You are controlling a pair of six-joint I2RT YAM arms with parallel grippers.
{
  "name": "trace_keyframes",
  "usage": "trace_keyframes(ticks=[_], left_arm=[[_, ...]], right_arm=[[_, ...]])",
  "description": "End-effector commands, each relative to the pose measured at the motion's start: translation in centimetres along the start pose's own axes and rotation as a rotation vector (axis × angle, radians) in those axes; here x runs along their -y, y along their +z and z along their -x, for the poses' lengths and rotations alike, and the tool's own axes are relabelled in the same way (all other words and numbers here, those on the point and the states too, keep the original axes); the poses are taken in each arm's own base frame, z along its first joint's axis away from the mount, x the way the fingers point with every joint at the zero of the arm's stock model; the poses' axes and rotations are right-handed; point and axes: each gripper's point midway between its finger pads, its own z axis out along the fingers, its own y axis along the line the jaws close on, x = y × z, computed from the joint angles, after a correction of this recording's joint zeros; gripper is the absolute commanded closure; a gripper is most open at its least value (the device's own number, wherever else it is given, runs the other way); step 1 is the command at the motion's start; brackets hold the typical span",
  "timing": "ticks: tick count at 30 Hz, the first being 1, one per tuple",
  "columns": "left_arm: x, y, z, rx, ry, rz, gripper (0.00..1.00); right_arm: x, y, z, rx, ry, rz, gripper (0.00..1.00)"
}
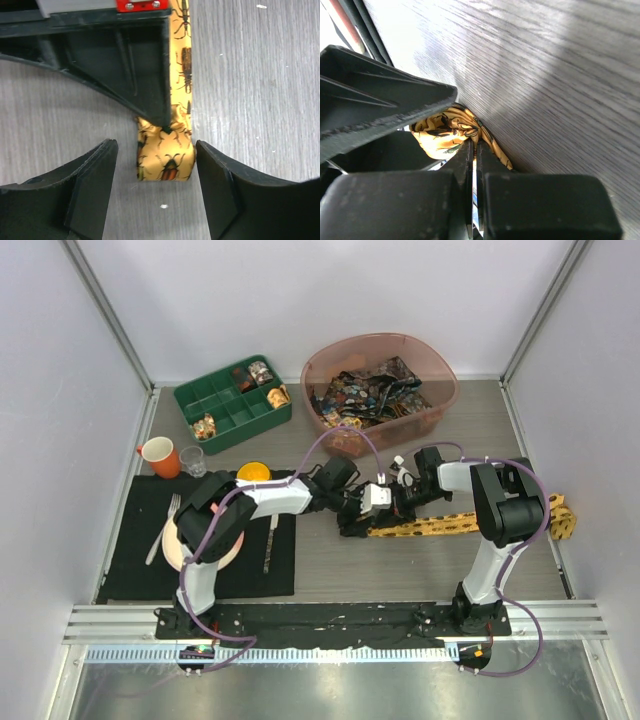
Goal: Roll the ties
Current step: Roll the tie at the center of the board.
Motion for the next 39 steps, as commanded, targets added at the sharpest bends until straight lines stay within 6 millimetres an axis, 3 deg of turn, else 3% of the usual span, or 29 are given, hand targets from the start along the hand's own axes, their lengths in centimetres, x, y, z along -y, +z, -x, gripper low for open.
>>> trace_keyframes(ticks=[1, 5, 6, 10, 13, 15, 18, 22, 31, 39], left_arm=[[-0.3, -0.9, 2.2, 0.054, 0.053, -0.010, 0.33], [0.0, -1.3, 2.0, 0.061, 0.040, 0.003, 0.44], [0.0, -1.3, 2.1, 0.068, 0.039, 0.005, 0.51], [0.1, -1.2, 3.1, 0.096, 0.018, -0.011, 0.60], [0.4, -1.1, 4.3, 0.119, 0.000, -0.022, 0.59], [0.2, -1.1, 4.3, 0.109, -0.031, -0.002, 0.46], [0.0, -1.6, 3.1, 0.080, -0.047, 0.021, 0.39], [0.2, -2.0, 1.7, 0.049, -0.046, 0.021, 0.39], [0.3, -2.8, 0.7, 0.036, -0.036, 0.032, 0.48], [0.1, -2.0, 1.8, 0.069, -0.027, 0.019, 0.52]], right_arm=[[5.2, 1.5, -0.5, -0.006, -0.068, -0.226, 0.99], [5.2, 1.3, -0.5, 0.001, -0.067, -0.233, 0.99], [5.2, 1.3, -0.4, 0.004, -0.066, -0.237, 0.99], [5.4, 1.3, -0.4, 0.006, -0.062, -0.249, 0.99], [5.5, 1.3, -0.5, 0.005, -0.058, -0.254, 0.99], [5.5, 1.2, -0.4, 0.010, -0.056, -0.253, 0.99], [5.4, 1.1, -0.4, 0.013, -0.057, -0.253, 0.99], [5.5, 1.2, -0.4, 0.011, -0.058, -0.250, 0.99], [5.4, 1.1, -0.4, 0.015, -0.059, -0.249, 0.99], [5.5, 1.1, -0.4, 0.015, -0.053, -0.252, 0.99]])
